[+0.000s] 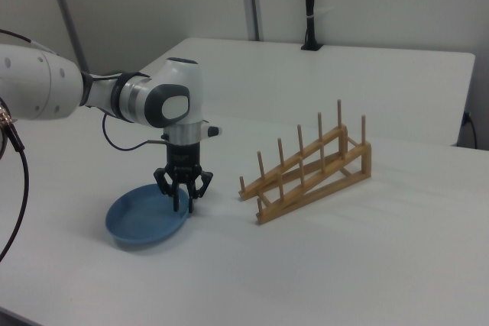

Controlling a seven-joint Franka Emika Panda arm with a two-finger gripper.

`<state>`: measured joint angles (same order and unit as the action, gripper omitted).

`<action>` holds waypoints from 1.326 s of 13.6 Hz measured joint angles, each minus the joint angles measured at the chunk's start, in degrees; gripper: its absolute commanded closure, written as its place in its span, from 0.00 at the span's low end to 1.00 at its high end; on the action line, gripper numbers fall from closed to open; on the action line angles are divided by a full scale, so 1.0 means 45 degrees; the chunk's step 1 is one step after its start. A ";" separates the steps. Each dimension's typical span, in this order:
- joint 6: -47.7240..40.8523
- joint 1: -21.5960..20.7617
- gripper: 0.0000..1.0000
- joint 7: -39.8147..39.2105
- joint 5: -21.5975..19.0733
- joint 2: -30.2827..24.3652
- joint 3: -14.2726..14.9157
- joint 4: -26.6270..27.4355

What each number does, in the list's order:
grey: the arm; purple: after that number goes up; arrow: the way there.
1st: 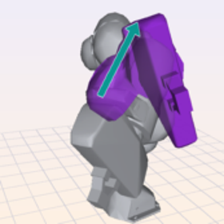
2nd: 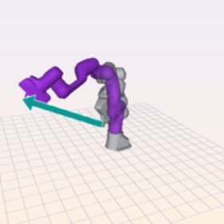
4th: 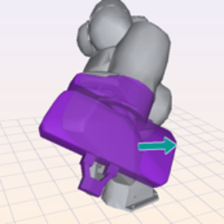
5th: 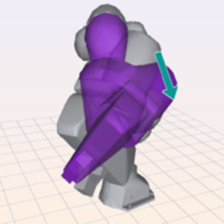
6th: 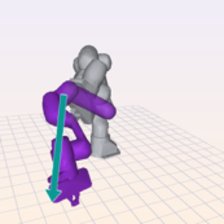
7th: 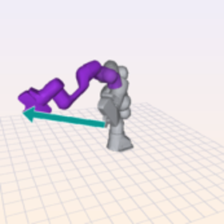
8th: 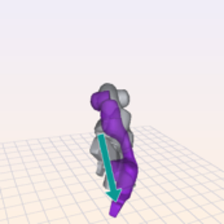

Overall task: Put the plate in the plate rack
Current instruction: 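Lower the gripper and pinch the plate rim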

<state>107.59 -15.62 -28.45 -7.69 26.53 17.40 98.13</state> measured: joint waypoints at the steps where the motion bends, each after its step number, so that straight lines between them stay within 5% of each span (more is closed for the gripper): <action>1: 0.0000 -0.0063 0.76 -0.0007 0.0114 0.0000 -0.0001 0.0000; 6: 0.0000 -0.0272 0.88 -0.0143 0.0945 0.0000 -0.0088 0.0149; 18: -0.0556 -0.0253 0.95 -0.0593 0.1009 -0.0767 -0.0130 0.0162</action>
<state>105.09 -16.76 -31.12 -3.15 23.08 16.82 98.86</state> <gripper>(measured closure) 0.925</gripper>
